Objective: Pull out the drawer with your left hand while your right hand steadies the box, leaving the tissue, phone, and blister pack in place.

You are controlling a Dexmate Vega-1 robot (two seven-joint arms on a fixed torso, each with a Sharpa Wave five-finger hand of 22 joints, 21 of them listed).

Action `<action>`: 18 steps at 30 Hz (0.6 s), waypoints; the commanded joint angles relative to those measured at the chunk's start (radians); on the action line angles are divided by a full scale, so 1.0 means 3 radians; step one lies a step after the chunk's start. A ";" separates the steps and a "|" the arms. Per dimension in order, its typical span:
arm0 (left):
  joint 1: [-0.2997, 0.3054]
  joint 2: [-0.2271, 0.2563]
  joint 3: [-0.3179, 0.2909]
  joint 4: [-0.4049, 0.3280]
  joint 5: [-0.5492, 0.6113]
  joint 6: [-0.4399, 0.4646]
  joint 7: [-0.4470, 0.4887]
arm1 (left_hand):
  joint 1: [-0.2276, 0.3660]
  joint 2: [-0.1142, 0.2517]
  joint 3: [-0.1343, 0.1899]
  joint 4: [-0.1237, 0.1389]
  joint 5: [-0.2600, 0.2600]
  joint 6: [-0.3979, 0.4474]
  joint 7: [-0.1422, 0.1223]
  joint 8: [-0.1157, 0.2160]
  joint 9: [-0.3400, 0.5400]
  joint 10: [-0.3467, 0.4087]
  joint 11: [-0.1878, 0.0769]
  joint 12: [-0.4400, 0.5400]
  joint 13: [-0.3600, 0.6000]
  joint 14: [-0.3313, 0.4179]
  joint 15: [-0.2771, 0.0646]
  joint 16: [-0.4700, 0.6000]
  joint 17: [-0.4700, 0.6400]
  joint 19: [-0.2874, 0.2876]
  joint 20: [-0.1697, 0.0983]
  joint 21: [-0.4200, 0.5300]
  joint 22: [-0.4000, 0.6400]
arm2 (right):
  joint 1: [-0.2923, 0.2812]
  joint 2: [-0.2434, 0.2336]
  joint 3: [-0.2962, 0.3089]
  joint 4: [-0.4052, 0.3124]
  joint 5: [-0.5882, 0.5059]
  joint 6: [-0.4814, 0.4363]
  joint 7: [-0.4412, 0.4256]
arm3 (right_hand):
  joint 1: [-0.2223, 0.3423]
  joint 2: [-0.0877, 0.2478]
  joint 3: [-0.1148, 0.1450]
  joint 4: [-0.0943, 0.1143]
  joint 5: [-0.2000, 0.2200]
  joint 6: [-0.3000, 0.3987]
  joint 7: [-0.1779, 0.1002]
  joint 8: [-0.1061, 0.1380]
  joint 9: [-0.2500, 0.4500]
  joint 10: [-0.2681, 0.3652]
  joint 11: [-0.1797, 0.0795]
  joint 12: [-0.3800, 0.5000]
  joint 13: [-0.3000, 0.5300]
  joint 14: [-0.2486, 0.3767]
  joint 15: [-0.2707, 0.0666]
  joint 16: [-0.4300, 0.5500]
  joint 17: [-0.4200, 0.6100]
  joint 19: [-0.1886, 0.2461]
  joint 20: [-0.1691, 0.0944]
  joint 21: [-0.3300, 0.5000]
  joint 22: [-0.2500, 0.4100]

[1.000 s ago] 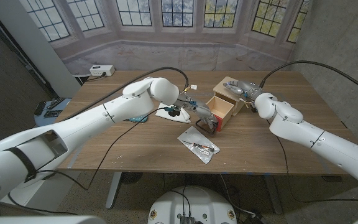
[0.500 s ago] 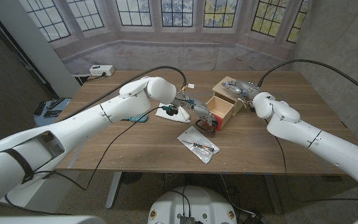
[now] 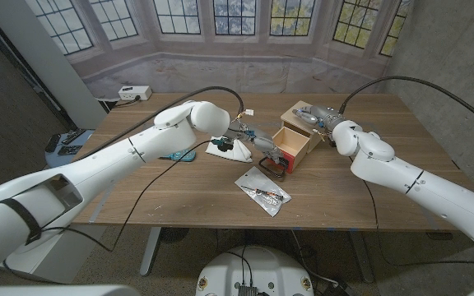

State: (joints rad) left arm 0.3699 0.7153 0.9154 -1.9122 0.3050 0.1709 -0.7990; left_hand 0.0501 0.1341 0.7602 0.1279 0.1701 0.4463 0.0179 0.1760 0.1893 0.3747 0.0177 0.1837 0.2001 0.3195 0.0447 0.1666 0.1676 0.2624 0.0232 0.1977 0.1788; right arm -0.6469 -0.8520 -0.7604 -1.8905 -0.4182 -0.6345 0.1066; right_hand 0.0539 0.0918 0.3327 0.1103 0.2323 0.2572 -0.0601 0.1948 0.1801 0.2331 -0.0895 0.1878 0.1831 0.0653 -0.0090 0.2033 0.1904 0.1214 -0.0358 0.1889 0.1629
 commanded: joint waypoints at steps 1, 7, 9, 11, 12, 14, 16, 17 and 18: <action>0.0049 0.0053 -0.0076 0.0002 0.0010 -0.0079 0.0053 | 0.0011 -0.0011 0.0008 -0.0021 0.0015 -0.0016 0.0013 0.0013 0.0005 -0.0004 -0.0008 0.0026 0.0004 -0.0008 0.0005 0.0026 0.0009 -0.0008 -0.0004 0.0005 0.0016 | 0.0007 -0.0011 -0.0001 -0.0126 -0.0105 -0.0110 0.0033 | 0.0035 0.0088 0.0030 -0.0001 0.0025 0.0001 -0.0003 -0.0008 0.0004 0.0056 0.0068 0.0001 0.0010 0.0012 0.0008 -0.0005 0.0007 0.0010 -0.0044 -0.0008 0.0009; 0.0059 0.0069 -0.0101 -0.0002 0.0033 -0.0127 0.0074 | 0.0012 -0.0011 0.0009 -0.0023 0.0015 -0.0019 0.0018 0.0016 0.0005 -0.0010 -0.0008 0.0029 0.0003 -0.0007 0.0007 0.0029 0.0009 -0.0008 -0.0007 0.0007 0.0016 | -0.0004 -0.0031 0.0003 -0.0209 -0.0144 -0.0176 0.0060 | 0.0039 0.0087 0.0034 -0.0004 0.0025 0.0000 -0.0001 -0.0009 0.0004 0.0057 0.0063 0.0001 0.0010 0.0013 0.0006 -0.0005 0.0007 0.0014 -0.0044 -0.0007 0.0009; 0.0059 0.0066 -0.0105 0.0002 0.0042 -0.0150 0.0081 | 0.0013 -0.0010 0.0009 -0.0024 0.0015 -0.0020 0.0019 0.0018 0.0005 -0.0011 -0.0008 0.0030 0.0003 -0.0006 0.0004 0.0030 0.0009 -0.0008 -0.0007 0.0008 0.0016 | -0.0009 -0.0036 0.0005 -0.0231 -0.0158 -0.0197 0.0064 | 0.0039 0.0087 0.0035 -0.0004 0.0025 0.0001 0.0001 -0.0008 0.0004 0.0056 0.0061 0.0001 0.0010 0.0014 0.0004 -0.0005 0.0007 0.0017 -0.0043 -0.0006 0.0009; 0.0063 0.0062 -0.0113 0.0005 0.0047 -0.0177 0.0097 | 0.0014 -0.0010 0.0010 -0.0025 0.0015 -0.0020 0.0019 0.0019 0.0005 -0.0008 -0.0003 0.0033 0.0003 -0.0007 0.0003 0.0030 0.0009 -0.0008 -0.0008 0.0009 0.0016 | -0.0013 -0.0041 0.0007 -0.0251 -0.0173 -0.0217 0.0064 | 0.0040 0.0086 0.0036 -0.0004 0.0024 0.0003 0.0003 -0.0008 0.0004 0.0055 0.0062 0.0001 0.0010 0.0015 0.0005 -0.0005 0.0007 0.0017 -0.0042 -0.0006 0.0009; 0.0066 0.0061 -0.0117 0.0006 0.0052 -0.0191 0.0107 | 0.0014 -0.0010 0.0010 -0.0025 0.0015 -0.0020 0.0018 0.0019 0.0005 -0.0010 0.0002 0.0033 0.0003 -0.0006 0.0004 0.0031 0.0009 -0.0006 -0.0009 0.0010 0.0016 | -0.0019 -0.0046 0.0015 -0.0268 -0.0173 -0.0226 0.0063 | 0.0040 0.0086 0.0036 -0.0005 0.0024 0.0003 0.0003 -0.0008 0.0004 0.0056 0.0059 0.0001 0.0010 0.0014 0.0004 -0.0005 0.0007 0.0017 -0.0040 -0.0006 0.0009; 0.0073 0.0060 -0.0125 0.0007 0.0065 -0.0214 0.0128 | 0.0015 -0.0009 0.0011 -0.0026 0.0015 -0.0023 0.0017 0.0020 0.0005 -0.0009 0.0001 0.0035 0.0003 -0.0007 0.0001 0.0031 0.0009 -0.0006 -0.0009 0.0011 0.0017 | -0.0027 -0.0052 0.0022 -0.0293 -0.0181 -0.0239 0.0060 | 0.0041 0.0086 0.0037 -0.0005 0.0024 0.0003 0.0001 -0.0008 0.0004 0.0056 0.0061 0.0001 0.0010 0.0016 0.0003 -0.0004 0.0007 0.0019 -0.0039 -0.0005 0.0009; 0.0076 0.0057 -0.0127 0.0008 0.0080 -0.0226 0.0133 | 0.0016 -0.0008 0.0012 -0.0027 0.0015 -0.0028 0.0017 0.0020 0.0005 -0.0012 -0.0006 0.0036 0.0003 -0.0007 0.0001 0.0032 0.0009 -0.0006 -0.0009 0.0012 0.0017 | -0.0030 -0.0060 0.0023 -0.0319 -0.0198 -0.0252 0.0061 | 0.0042 0.0085 0.0039 -0.0006 0.0024 0.0004 0.0003 -0.0007 0.0004 0.0058 0.0064 0.0002 0.0011 0.0015 0.0002 -0.0005 0.0007 0.0021 -0.0039 -0.0005 0.0009; 0.0077 0.0054 -0.0131 0.0011 0.0081 -0.0232 0.0138 | 0.0016 -0.0008 0.0012 -0.0028 0.0015 -0.0028 0.0017 0.0020 0.0005 -0.0012 -0.0008 0.0036 0.0003 -0.0006 0.0001 0.0033 0.0009 -0.0006 -0.0010 0.0012 0.0017 | -0.0032 -0.0062 0.0025 -0.0330 -0.0203 -0.0257 0.0061 | 0.0042 0.0085 0.0039 -0.0006 0.0024 0.0004 0.0002 -0.0007 0.0004 0.0057 0.0066 0.0002 0.0011 0.0016 0.0003 -0.0005 0.0007 0.0021 -0.0038 -0.0005 0.0009; 0.0080 0.0053 -0.0136 0.0013 0.0084 -0.0242 0.0146 | 0.0017 -0.0008 0.0013 -0.0028 0.0015 -0.0027 0.0018 0.0021 0.0005 -0.0013 -0.0007 0.0036 0.0003 -0.0006 0.0001 0.0033 0.0009 -0.0005 -0.0012 0.0012 0.0017 | -0.0035 -0.0065 0.0030 -0.0339 -0.0203 -0.0257 0.0061 | 0.0042 0.0084 0.0039 -0.0007 0.0024 0.0004 0.0004 -0.0007 0.0004 0.0057 0.0066 0.0002 0.0011 0.0017 0.0003 -0.0004 0.0007 0.0021 -0.0038 -0.0005 0.0009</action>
State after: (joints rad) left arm 0.3865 0.7314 0.8871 -1.9117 0.3172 0.1254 -0.7726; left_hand 0.0502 0.1341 0.7628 0.1253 0.1701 0.4409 0.0232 0.1760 0.1893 0.3749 0.0178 0.1888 0.2001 0.3196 0.0446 0.1704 0.1677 0.2624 0.0232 0.1977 0.1788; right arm -0.6508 -0.8626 -0.7610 -1.9556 -0.4566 -0.6874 0.1244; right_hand 0.0565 0.0891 0.3368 0.1062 0.2322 0.2573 -0.0603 0.1948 0.1809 0.2495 -0.0699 0.1881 0.1876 0.0653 -0.0090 0.2035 0.1907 0.1230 -0.0375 0.1887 0.1635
